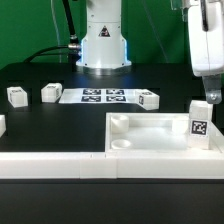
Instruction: Assemble square table
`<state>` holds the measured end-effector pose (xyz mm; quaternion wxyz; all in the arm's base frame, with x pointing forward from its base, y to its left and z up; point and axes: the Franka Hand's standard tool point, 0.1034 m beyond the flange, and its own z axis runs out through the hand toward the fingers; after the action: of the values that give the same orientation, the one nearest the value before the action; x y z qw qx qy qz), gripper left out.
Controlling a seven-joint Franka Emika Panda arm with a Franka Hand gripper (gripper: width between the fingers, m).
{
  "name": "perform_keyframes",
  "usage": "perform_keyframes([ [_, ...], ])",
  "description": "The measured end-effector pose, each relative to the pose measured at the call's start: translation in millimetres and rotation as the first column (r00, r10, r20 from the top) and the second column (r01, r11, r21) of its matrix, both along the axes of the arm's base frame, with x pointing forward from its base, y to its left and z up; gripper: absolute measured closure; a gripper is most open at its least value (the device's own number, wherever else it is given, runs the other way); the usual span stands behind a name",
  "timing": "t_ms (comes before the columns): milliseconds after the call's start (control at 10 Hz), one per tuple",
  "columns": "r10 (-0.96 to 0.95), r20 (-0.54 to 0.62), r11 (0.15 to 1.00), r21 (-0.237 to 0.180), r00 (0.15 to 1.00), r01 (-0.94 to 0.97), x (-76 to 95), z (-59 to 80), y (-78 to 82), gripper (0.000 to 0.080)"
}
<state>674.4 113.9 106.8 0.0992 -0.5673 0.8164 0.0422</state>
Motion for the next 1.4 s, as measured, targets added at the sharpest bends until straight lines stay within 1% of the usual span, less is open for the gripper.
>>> perform_keyframes([
  [200,0.014,0.004,1.000,-0.002,1.000,-0.014,-0.1,0.4,0.5,0.0150],
  [300,0.090,0.027,0.996,-0.012,0.996,-0.090,-4.8,4.8,2.2,0.0150],
  [400,0.160,0.034,0.987,-0.018,0.987,-0.159,-17.6,9.0,5.6,0.0150],
  [500,0.176,0.022,0.984,-0.013,0.984,-0.176,-30.9,11.2,12.1,0.0150],
  [600,0.207,0.019,0.978,-0.013,0.978,-0.206,-34.1,13.4,14.4,0.0150],
  [700,0.317,0.038,0.948,-0.033,0.948,-0.316,-32.3,11.8,11.6,0.0150],
  [800,0.355,0.043,0.935,-0.039,0.934,-0.353,-32.5,11.4,11.6,0.0150],
  [900,0.444,0.057,0.896,-0.056,0.894,-0.442,-32.5,11.3,11.3,0.0150],
  [1100,0.557,0.073,0.830,-0.080,0.827,-0.552,-33.6,11.4,12.2,0.0150],
  [1200,0.634,0.090,0.773,-0.104,0.768,-0.626,-41.9,10.5,16.9,0.0150],
  [1300,0.697,0.096,0.717,-0.126,0.710,-0.686,-56.3,8.9,21.8,0.0150],
  [1400,0.756,0.094,0.654,-0.136,0.647,-0.744,-63.8,7.0,22.9,0.0150],
])
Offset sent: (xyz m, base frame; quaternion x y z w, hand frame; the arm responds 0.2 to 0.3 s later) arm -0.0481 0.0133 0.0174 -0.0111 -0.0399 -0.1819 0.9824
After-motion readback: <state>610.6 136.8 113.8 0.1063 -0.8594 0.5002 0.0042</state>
